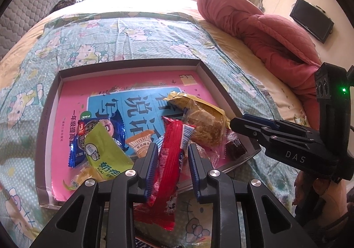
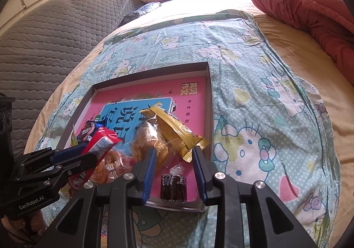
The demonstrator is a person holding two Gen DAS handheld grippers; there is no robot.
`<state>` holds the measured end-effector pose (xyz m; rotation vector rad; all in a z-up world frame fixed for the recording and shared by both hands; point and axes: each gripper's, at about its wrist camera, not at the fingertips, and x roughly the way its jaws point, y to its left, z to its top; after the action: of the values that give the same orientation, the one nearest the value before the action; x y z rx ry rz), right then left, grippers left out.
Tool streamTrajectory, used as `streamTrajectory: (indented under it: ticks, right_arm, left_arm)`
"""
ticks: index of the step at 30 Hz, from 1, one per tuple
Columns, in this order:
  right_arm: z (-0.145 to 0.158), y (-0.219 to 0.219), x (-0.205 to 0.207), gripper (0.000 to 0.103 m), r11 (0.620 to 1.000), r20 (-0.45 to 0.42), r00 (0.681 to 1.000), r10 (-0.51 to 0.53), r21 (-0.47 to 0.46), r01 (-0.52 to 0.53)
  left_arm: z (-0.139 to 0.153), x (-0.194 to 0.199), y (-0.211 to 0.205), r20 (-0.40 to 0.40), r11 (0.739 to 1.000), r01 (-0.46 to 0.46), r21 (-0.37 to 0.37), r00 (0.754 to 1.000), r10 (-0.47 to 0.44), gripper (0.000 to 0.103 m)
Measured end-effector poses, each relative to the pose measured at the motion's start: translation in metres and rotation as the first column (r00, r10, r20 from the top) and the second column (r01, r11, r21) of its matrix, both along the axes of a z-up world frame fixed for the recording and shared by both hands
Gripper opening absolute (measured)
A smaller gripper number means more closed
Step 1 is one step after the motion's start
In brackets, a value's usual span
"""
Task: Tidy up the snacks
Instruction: 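Carry the red candy bar and brown chocolate square over the box with both grippers, then open both grippers to drop the candy bar and chocolate into the box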
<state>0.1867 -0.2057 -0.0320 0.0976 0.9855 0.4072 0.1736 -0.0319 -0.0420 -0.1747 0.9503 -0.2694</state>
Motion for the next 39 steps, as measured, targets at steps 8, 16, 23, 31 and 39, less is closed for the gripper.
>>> streamTrajectory:
  ticks: [8,16,23,31,39]
  right_arm:
    - [0.005,-0.006,0.001,0.04,1.0,0.019,1.0,-0.018,0.0,0.018]
    - [0.012,-0.007,-0.001,0.054,1.0,0.05,0.998,-0.025,-0.003,0.025]
    - [0.018,-0.007,-0.003,0.064,1.0,0.072,0.997,-0.025,0.013,0.024]
    - [0.039,-0.004,-0.014,0.075,0.998,0.168,0.986,-0.004,0.055,-0.005]
    - [0.06,0.004,-0.026,0.09,0.996,0.269,0.963,0.035,0.068,-0.055]
  left_arm:
    - [0.006,-0.002,0.004,0.011,1.0,-0.019,-0.004,1.0,0.019,0.043]
    - [0.013,-0.006,0.005,0.022,0.999,-0.029,0.019,0.999,0.028,0.052]
    - [0.023,-0.011,0.007,0.045,0.999,-0.037,0.025,0.998,0.036,0.062]
    - [0.039,-0.02,0.01,0.079,0.998,-0.042,0.043,0.996,0.039,0.067]
    - [0.06,-0.033,0.025,0.115,0.997,-0.071,0.037,0.991,0.066,0.068]
